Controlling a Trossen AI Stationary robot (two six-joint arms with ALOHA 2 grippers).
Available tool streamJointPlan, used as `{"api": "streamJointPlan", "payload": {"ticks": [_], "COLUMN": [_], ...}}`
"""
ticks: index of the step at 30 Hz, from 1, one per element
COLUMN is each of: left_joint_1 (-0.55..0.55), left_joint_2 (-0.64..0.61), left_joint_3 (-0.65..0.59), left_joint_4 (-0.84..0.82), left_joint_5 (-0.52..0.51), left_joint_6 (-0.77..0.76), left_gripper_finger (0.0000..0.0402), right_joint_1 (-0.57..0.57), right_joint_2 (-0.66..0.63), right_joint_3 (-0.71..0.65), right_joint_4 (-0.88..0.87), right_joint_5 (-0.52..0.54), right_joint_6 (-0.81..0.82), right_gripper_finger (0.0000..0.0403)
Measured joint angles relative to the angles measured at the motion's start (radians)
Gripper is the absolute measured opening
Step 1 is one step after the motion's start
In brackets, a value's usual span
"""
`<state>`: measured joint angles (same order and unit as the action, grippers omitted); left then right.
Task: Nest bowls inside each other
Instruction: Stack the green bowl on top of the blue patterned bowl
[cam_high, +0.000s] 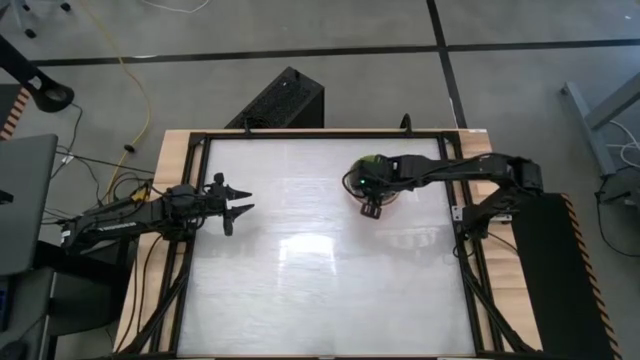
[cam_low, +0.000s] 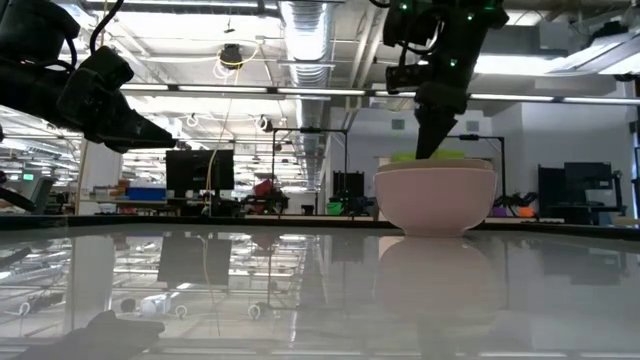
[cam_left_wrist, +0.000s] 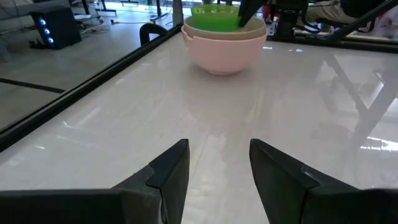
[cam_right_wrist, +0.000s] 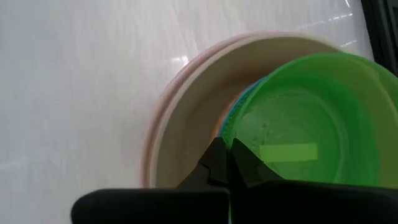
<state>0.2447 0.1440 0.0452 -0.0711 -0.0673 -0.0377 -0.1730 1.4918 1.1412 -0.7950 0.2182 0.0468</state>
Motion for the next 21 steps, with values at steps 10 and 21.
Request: {"api": "streamJointPlan", "payload": {"ticks": [10,21], "left_joint_1": [0.000,0.000], "left_joint_2": [0.000,0.000], "left_joint_3": [0.000,0.000], "left_joint_4": [0.000,0.000], "left_joint_5": [0.000,0.000], "left_joint_6": [0.000,0.000], "left_gripper_finger": [0.0158,0.0158], "right_joint_1": [0.000,0.000], "right_joint_2": [-0.004,-0.003], "right_joint_3": [0.006,0.006], "right_joint_4": [-0.041,-0.039], "right_joint_5": [-0.007,-0.005], "right_joint_6": [0.032,0.077], "right_gripper_finger": [0.0013,0.0055]}}
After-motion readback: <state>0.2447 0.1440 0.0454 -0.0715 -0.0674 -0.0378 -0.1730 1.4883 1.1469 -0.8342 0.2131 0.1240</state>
